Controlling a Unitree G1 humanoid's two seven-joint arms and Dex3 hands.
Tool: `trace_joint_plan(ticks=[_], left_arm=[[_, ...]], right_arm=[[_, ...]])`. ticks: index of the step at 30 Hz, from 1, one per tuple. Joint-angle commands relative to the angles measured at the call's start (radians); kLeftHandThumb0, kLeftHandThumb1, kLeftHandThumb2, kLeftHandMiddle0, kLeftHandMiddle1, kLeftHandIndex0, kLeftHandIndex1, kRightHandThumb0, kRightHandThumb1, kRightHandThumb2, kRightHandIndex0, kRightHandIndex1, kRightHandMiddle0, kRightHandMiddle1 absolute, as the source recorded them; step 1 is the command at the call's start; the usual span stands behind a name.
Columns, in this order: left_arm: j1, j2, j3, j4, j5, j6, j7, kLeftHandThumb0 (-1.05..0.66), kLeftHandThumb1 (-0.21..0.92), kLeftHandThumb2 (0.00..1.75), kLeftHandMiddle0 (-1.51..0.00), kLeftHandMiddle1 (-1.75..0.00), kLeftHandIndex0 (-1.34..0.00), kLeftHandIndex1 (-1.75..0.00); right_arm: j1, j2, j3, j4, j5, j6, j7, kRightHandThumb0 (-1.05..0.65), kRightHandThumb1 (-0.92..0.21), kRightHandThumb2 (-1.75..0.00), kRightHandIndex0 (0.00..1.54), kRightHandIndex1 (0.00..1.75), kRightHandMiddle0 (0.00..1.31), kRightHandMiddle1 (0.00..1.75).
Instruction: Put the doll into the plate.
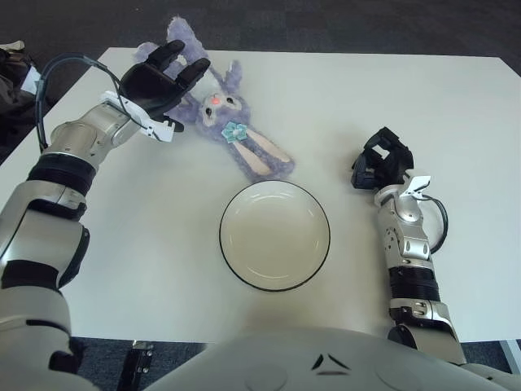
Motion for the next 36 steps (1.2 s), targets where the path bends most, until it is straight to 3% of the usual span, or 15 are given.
trace_joint_plan(ticks=[1,18,36], left_arm=[[-0.050,-0.010,-0.026,0.043,0.004,-0.011,0.004,-0.76,0.55,0.71,0.00,0.00,0.00,0.00],[-0.170,-0.055,-0.134,0.197,0.005,-0.087,-0.001,-0.78,0.54,0.73,0.00,0.00,0.00,0.00],[-0.219,-0.115,-0.153,0.272,-0.039,-0.085,-0.046,-0.82,0.55,0.68,-0.05,-0.03,0.00,0.00]], right_arm=[[0.040,0.009,-0.007,0.050,0.019,0.034,0.006,-0.01,0.09,-1.75,0.93,1.67,0.69,1.75],[0.044,0.008,-0.004,0.044,0.011,0.037,0.009,-0.01,0.09,-1.75,0.93,1.67,0.69,1.75],[0.046,0.007,-0.002,0.041,0.012,0.042,0.013,-0.01,0.08,-1.75,0.92,1.69,0.69,1.75]])
